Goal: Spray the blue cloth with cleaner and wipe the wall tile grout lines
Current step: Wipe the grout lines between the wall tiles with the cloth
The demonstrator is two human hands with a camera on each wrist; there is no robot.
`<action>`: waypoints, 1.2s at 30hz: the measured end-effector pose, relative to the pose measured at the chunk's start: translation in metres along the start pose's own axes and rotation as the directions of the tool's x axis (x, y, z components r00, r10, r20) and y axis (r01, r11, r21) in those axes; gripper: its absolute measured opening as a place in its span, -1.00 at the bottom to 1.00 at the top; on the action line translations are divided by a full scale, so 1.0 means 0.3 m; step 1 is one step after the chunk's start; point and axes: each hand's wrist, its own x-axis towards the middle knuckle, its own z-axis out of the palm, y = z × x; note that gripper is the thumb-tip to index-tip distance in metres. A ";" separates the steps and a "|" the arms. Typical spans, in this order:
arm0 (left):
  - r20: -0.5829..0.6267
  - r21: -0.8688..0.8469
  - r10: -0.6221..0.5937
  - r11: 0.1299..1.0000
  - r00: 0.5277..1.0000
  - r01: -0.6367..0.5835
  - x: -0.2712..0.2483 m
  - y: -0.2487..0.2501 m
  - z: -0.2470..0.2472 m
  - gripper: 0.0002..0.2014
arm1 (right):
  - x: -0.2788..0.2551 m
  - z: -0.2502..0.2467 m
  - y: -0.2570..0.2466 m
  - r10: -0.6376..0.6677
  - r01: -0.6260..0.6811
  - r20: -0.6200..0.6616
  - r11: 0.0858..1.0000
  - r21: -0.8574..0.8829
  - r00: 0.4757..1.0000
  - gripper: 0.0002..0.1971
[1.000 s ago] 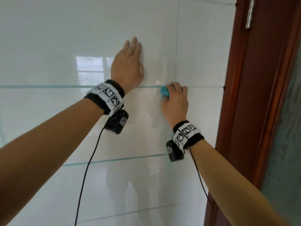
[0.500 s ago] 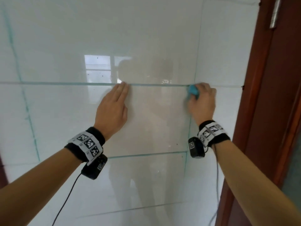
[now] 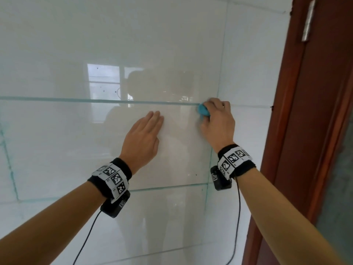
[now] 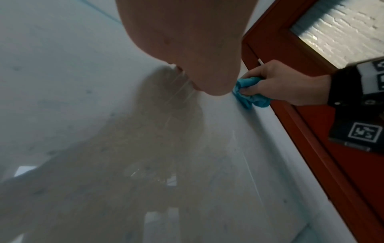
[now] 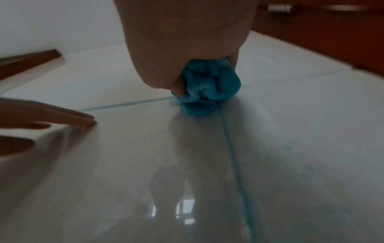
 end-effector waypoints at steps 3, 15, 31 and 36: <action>-0.016 0.051 0.020 0.999 1.000 -0.019 -0.003 0.000 0.022 -0.38 | -0.015 -0.012 0.072 0.111 -0.108 -0.052 0.993 0.054 0.992 -0.65; -0.067 0.108 0.000 0.994 0.998 0.007 -0.013 0.010 0.091 -0.33 | 0.013 -0.043 0.107 0.005 -0.006 0.029 1.000 0.030 1.000 -0.63; 0.022 0.052 -0.033 0.998 0.999 0.032 -0.018 0.023 0.043 -0.32 | -0.010 0.018 -0.087 0.053 -0.053 -0.004 0.998 0.040 0.999 -0.66; 0.021 0.040 -0.053 0.998 0.998 0.053 -0.077 -0.074 -0.018 -0.31 | -0.016 0.066 -0.219 0.046 -0.045 -0.021 0.997 0.056 0.999 -0.65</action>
